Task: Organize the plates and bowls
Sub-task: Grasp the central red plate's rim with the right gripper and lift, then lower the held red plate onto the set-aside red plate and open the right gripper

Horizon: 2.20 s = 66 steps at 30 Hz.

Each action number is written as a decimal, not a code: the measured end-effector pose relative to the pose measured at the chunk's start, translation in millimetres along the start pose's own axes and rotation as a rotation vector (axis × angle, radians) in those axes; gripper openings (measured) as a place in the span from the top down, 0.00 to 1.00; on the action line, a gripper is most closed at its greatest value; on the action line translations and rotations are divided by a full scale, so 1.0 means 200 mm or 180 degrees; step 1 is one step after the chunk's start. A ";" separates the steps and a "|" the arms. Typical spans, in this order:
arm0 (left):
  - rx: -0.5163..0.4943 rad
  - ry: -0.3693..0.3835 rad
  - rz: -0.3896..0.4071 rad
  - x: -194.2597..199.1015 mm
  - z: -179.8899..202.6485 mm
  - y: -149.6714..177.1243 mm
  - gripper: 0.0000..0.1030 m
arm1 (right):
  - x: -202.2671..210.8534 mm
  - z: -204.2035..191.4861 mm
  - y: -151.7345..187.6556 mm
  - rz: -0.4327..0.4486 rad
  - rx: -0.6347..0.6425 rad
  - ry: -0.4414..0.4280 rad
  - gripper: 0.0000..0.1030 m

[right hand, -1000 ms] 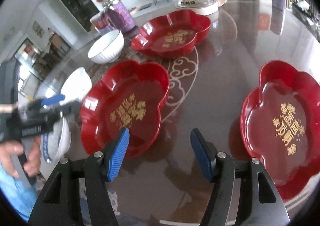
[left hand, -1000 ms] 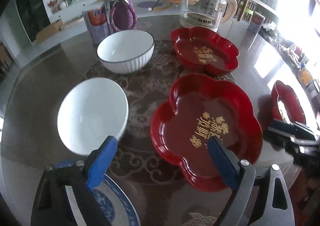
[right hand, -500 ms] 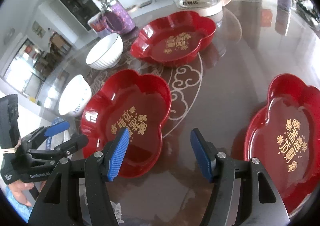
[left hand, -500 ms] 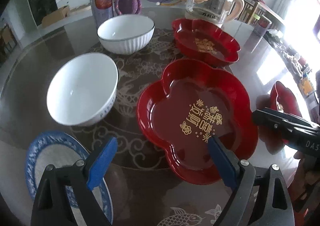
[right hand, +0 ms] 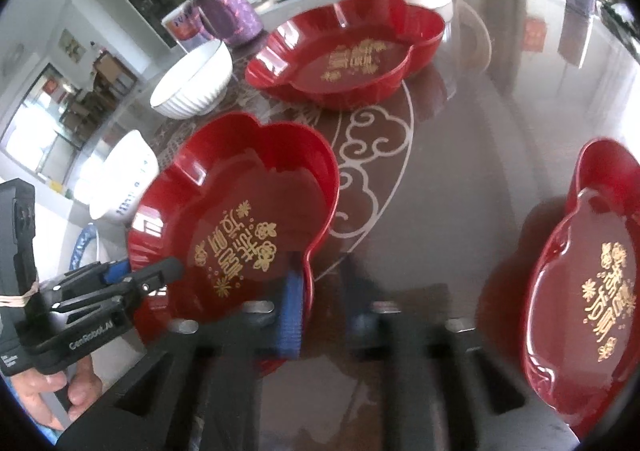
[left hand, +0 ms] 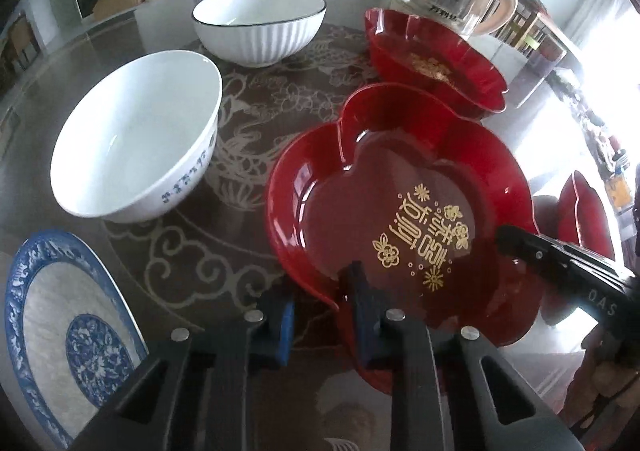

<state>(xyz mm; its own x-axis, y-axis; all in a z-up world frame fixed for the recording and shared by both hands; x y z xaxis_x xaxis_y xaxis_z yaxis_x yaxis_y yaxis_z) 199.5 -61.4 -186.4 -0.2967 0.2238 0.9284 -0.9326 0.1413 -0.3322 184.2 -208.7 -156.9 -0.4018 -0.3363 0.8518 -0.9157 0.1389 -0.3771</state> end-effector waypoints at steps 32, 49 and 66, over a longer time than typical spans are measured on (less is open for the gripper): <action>-0.1278 0.0446 0.0203 -0.01 1.35 -0.16 0.80 | 0.87 0.83 0.32 0.0901 -0.1195 0.0572 0.89; -0.1556 0.0394 0.0142 -0.02 1.39 -0.03 0.79 | 0.85 1.02 0.34 0.0960 -0.1417 0.0808 0.90; -0.1162 0.0658 0.0571 0.30 1.19 -0.05 0.22 | 0.91 1.01 0.22 0.1113 -0.1116 0.0950 0.49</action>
<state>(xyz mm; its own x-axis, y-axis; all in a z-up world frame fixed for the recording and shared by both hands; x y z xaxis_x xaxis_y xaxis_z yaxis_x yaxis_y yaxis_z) 142.1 -279.4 -86.6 -0.3650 0.4584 0.8103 -0.7256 0.4052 -0.5561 73.4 -451.8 -91.7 -0.6194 0.0555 0.7831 -0.6557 0.5121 -0.5548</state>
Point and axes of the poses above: each gripper's, at about its wrist camera, not at the fingertips, and x roughly against the way its jaws point, z to its right, y to its underside, the point moved 8 cm from there along -x, roughly the way its jaws point, and after that the axes turned 4 degrees about -z, right-handed, at the moved point
